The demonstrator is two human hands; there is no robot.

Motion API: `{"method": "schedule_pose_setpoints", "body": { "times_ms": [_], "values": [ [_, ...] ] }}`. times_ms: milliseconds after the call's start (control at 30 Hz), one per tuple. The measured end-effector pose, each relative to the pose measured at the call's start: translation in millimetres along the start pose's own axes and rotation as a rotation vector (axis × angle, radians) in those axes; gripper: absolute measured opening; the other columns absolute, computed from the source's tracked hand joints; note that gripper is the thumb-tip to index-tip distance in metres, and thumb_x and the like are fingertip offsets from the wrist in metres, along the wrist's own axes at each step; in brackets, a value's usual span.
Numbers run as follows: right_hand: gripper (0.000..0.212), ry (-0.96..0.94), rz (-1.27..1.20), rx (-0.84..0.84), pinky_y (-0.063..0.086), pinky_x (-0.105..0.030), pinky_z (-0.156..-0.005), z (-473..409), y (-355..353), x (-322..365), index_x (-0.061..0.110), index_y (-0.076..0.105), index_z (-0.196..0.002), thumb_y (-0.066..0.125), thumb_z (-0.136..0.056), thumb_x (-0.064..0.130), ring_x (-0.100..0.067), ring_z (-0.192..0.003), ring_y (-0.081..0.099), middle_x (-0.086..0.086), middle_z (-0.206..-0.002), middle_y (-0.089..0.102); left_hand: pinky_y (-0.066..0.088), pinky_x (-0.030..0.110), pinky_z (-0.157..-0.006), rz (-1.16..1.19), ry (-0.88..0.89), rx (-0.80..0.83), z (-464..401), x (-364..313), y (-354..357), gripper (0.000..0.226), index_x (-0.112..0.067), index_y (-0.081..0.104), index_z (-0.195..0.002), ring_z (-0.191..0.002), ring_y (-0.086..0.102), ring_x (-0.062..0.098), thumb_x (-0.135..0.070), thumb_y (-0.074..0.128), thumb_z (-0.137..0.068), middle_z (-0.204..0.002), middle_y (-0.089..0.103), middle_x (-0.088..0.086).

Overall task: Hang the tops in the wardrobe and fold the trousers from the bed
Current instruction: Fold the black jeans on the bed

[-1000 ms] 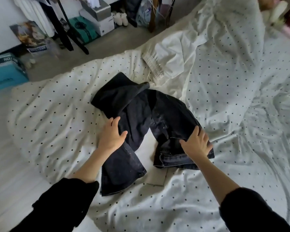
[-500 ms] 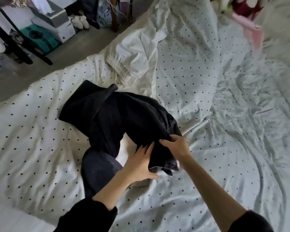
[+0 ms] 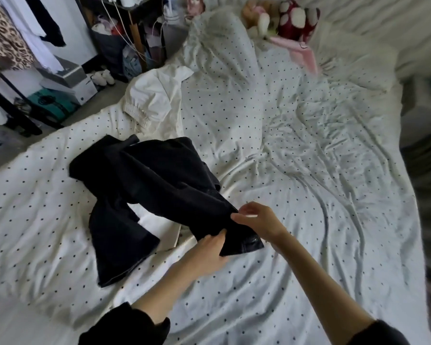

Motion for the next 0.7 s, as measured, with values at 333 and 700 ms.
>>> {"method": "schedule_pose_setpoints", "body": {
  "times_ms": [333,700],
  "values": [
    [0.014,-0.028,-0.22,-0.018,0.042,-0.008,-0.054,71.6,-84.2,-80.0,0.007,0.071,-0.087,0.064,-0.081,-0.003,0.002,-0.052,0.055,0.012,-0.057,0.061,0.047,0.046,-0.088,0.382,-0.137,-0.167,23.9,-85.0,60.5,0.047,-0.002,0.036,-0.124,-0.097,0.055,0.026,-0.027,0.057,-0.091,-0.118,0.053,0.018],
    [0.016,-0.101,-0.344,0.146,0.057,-0.027,-0.073,72.1,-85.6,-60.9,0.011,0.067,-0.083,0.06,-0.086,-0.002,-0.018,-0.075,0.066,-0.005,-0.077,0.066,0.037,0.031,-0.093,-0.58,-0.153,-0.498,41.6,-122.8,-16.9,0.054,-0.023,0.043,-0.126,-0.117,0.044,0.021,-0.045,0.064,-0.082,-0.124,0.046,-0.001]
  ]
}}
Point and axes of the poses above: each hand's wrist, its own z-axis away from the middle knuckle, its own y-axis out of the palm, x = y × z, the point moved 10 cm from there along -z, towards the middle knuckle
